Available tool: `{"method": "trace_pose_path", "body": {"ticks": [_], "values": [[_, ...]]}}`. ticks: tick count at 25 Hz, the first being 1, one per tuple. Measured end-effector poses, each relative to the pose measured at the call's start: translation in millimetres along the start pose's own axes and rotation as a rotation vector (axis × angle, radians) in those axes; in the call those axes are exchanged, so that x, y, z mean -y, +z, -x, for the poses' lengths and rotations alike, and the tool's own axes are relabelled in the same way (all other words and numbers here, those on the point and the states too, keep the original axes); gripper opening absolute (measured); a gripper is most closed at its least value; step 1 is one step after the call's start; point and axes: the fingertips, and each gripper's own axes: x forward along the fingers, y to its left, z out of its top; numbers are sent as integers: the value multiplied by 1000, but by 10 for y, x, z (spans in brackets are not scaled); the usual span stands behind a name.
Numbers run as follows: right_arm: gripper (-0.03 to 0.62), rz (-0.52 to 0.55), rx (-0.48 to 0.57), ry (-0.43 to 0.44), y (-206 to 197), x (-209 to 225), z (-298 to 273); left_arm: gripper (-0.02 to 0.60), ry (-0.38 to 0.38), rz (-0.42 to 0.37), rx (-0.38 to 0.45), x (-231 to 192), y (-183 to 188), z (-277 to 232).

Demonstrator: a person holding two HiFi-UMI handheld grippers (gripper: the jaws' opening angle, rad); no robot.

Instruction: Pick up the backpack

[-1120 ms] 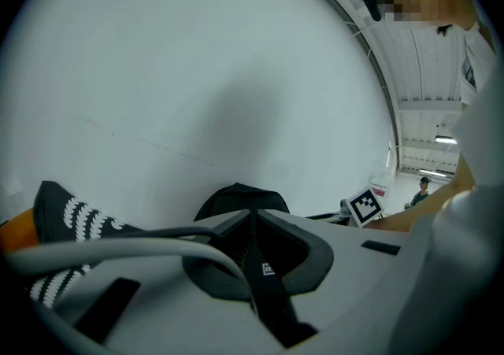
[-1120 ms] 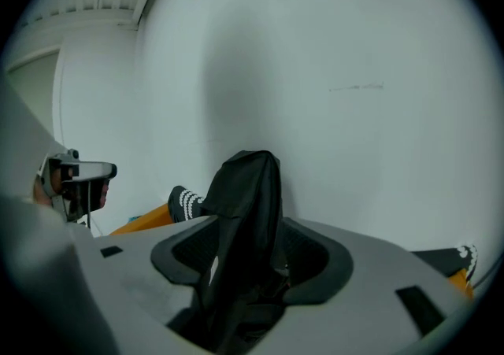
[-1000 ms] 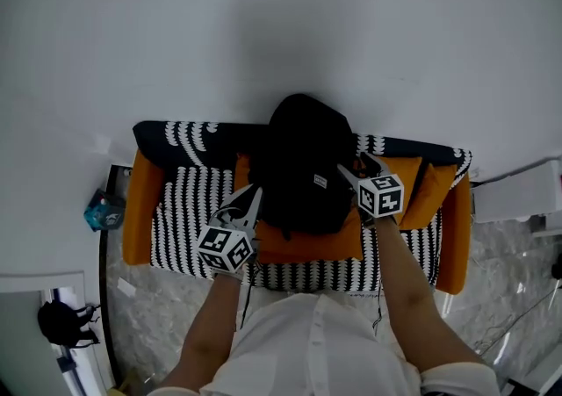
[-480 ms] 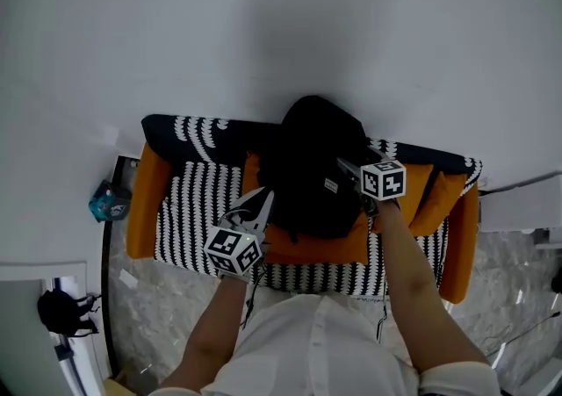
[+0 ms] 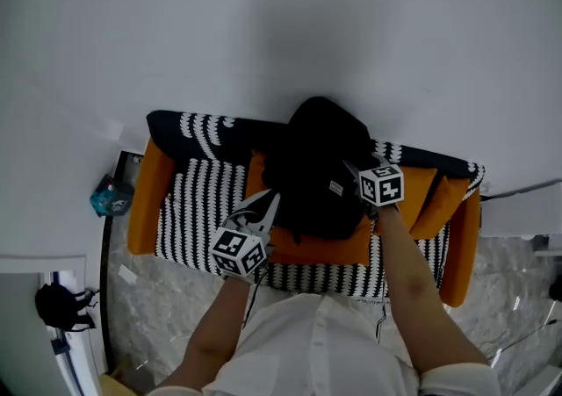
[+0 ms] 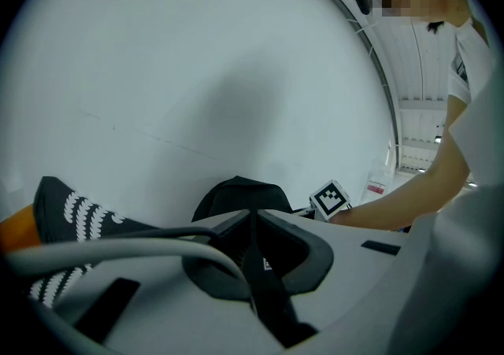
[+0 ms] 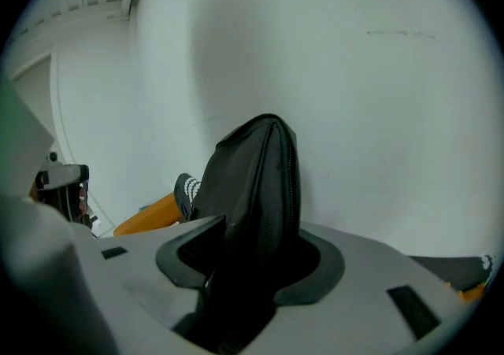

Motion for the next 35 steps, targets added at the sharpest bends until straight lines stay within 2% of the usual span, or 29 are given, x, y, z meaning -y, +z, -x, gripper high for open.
{"method": "trace_pose_path", "body": {"ticks": [4,10,19,24,31,35], "values": [[142,36,18,20,-32,-153,95,26,-1,5,6,2,2,34],[98,41,53,50,-112,-364,285,26,-8,1,8,19,0,73],[81,59,100,64,-280,-674,595,26,-19,4,3,52,-50,77],[77,65,118,118,-406,-867,745,26,-8,7,-9,-3,-114,96],[72,58,109,153,-584,-1026,954,26,-19,-2,-51,-21,-267,64],[71,66,100,169,-687,-1145,1046,28,-31,-36,-96,-32,-384,29]]}}
